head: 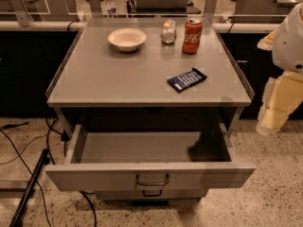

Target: Close top drawer

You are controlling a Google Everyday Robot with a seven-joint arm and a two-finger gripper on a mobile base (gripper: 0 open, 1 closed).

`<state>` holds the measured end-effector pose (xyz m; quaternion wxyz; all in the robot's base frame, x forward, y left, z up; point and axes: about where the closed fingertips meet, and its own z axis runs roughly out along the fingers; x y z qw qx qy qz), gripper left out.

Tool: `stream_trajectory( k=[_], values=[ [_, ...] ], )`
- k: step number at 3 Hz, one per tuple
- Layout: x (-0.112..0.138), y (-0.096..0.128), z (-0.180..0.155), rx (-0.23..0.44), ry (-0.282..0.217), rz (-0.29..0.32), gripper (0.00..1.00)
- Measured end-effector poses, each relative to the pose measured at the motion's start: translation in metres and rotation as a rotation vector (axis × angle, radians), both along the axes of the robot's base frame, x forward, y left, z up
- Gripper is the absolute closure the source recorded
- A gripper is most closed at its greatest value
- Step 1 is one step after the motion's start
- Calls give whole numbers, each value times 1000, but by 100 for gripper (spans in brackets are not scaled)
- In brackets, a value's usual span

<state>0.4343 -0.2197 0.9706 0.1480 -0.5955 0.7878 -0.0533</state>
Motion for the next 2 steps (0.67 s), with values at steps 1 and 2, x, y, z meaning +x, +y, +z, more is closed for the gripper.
stream_trajectory(
  k=[1,2],
  values=[
    [0,0,0,0,0,0,0],
    [0,0,0,0,0,0,19]
  ],
)
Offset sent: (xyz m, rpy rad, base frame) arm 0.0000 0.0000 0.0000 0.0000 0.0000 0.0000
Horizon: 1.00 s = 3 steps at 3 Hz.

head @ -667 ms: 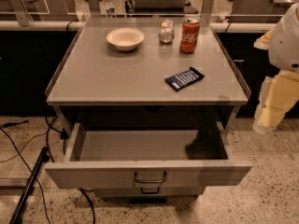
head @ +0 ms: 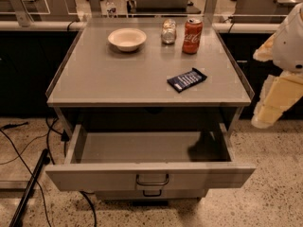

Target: Close top drawer

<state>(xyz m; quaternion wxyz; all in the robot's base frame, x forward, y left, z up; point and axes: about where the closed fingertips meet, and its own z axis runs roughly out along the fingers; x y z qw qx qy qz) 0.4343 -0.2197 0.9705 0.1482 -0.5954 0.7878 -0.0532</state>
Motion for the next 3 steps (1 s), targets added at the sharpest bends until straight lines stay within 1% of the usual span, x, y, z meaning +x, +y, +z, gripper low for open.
stream_trajectory(
  k=[1,2,3],
  values=[
    [-7,-1,-11,45,-4,-14,42],
    [-22,3,-33,126,-13,-18,66],
    [-39,13,-75,239,-1,-21,95]
  ],
)
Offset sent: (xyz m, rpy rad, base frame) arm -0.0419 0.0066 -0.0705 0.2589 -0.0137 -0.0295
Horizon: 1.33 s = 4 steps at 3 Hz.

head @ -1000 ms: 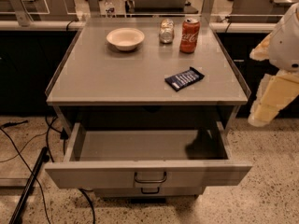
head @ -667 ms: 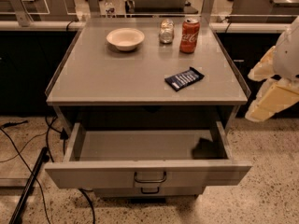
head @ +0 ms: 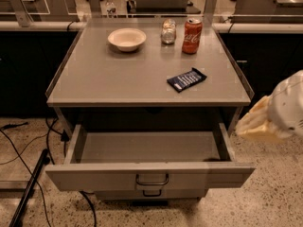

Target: Close top drawer

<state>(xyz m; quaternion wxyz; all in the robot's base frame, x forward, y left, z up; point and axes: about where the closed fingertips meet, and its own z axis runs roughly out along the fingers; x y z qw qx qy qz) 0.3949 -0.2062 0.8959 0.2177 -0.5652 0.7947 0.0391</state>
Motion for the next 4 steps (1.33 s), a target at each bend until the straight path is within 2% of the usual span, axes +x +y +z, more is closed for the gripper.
stream_trajectory(
  k=[1,2,3,4],
  values=[
    [-11,13,-45,64,33,7,100],
    [-34,36,-115,90,158,25,100],
    [-36,35,-117,88,163,25,100],
    [-39,28,-139,70,154,18,100]
  ],
)
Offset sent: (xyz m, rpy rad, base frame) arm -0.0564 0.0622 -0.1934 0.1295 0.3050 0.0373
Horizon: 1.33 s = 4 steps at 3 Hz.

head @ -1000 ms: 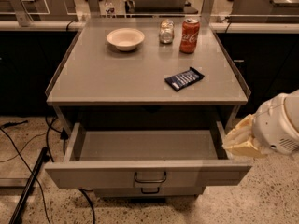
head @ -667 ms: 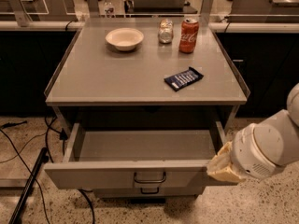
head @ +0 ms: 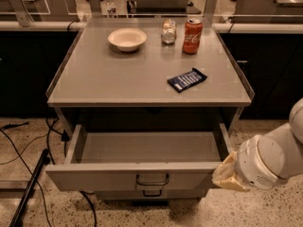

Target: Close top drawer

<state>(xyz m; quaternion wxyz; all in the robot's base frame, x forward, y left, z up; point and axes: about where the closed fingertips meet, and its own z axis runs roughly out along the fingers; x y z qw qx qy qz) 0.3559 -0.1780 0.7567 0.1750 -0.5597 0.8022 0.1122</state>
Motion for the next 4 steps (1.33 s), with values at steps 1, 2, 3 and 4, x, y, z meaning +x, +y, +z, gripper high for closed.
stream_trajectory(
  k=[1,2,3,4],
  values=[
    [-6,-16,-37,-10,-36,-20,100],
    [-5,-25,-70,-1,-164,-31,100],
    [5,-27,-64,-17,-201,-31,100],
    [2,-32,-70,-49,-213,-35,100]
  ],
)
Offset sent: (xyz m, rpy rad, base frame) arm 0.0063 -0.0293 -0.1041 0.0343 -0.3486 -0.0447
